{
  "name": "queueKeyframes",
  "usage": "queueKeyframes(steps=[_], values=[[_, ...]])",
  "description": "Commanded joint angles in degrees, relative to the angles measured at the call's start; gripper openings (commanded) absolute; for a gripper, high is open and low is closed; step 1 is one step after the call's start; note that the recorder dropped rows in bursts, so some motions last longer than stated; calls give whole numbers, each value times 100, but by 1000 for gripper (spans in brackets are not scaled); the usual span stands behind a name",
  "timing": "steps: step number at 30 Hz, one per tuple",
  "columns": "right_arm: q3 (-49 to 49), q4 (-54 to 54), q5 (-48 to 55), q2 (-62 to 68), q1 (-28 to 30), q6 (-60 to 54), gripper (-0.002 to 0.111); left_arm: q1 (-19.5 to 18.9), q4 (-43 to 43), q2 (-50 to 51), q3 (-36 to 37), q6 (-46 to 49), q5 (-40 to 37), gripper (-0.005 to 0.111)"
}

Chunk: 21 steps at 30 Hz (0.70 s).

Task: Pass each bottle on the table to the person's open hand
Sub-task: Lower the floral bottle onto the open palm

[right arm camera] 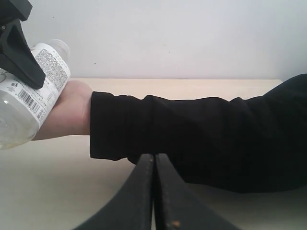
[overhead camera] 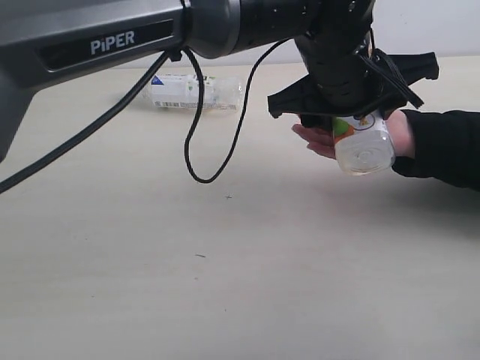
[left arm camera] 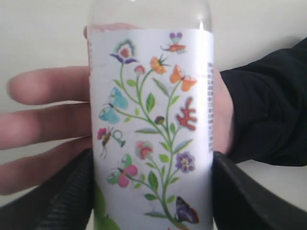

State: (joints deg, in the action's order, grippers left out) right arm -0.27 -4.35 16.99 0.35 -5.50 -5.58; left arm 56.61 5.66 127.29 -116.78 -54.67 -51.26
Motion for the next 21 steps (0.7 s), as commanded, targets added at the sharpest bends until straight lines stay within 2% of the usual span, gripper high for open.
queueKeyframes(steps=[1,6,8,16,21], values=[[27,19,-67,-35,17,-11,0,-23,-34,45,2,103,-115,36],[27,19,-67,-35,17,-11,0,-23,-34,45,2,389,-127,94],[27,19,-67,-35,17,-11,0,-23,-34,45,2,528,-127,106],[27,19,-67,-35,17,-11,0,-23,-34,-34,2,905,-175,105],[27,19,-67,-35,17,-11,0,-72,-36,-283,2,1561,-356,105]])
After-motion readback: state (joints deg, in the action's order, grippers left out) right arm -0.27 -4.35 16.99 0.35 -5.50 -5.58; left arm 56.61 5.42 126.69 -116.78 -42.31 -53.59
